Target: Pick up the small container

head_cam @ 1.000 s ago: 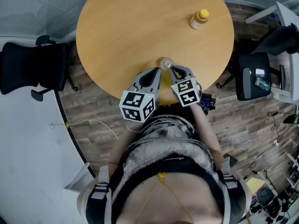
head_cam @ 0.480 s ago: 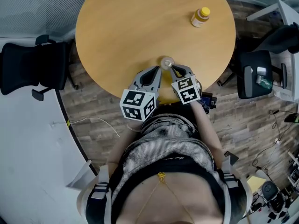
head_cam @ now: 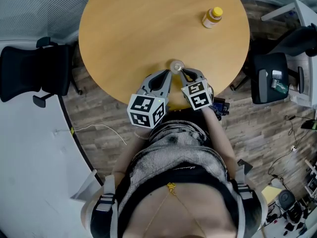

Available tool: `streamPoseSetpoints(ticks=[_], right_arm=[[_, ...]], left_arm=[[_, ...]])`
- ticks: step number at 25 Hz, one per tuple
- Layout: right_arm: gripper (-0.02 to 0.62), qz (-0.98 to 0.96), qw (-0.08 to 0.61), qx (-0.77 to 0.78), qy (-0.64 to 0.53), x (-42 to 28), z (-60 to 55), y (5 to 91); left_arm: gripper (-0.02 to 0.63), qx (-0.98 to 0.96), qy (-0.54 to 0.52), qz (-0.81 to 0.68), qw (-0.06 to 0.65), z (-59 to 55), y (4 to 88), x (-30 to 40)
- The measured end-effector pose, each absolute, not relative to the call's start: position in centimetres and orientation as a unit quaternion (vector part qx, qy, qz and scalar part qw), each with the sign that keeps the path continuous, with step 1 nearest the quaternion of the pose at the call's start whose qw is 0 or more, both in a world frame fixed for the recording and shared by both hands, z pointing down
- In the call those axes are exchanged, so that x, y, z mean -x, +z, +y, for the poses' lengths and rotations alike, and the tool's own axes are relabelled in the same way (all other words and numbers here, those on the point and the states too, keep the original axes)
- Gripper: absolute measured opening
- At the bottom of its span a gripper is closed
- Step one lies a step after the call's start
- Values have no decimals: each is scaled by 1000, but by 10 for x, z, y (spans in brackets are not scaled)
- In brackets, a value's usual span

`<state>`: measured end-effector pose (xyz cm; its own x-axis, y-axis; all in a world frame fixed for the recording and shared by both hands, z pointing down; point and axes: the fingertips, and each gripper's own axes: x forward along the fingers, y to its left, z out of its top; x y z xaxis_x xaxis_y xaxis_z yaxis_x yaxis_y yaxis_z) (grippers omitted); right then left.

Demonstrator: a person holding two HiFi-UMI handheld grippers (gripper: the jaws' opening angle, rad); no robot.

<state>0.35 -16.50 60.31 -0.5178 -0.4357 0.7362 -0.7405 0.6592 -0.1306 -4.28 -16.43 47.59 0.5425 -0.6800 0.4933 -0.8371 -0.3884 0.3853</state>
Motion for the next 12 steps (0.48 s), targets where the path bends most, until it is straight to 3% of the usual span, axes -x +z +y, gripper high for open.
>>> streamPoseSetpoints(ticks=[12], right_arm=[[35,-850,332,-336,235,0,-159,603]], left_arm=[[25,-825,127,-457,309,-167,478,44]])
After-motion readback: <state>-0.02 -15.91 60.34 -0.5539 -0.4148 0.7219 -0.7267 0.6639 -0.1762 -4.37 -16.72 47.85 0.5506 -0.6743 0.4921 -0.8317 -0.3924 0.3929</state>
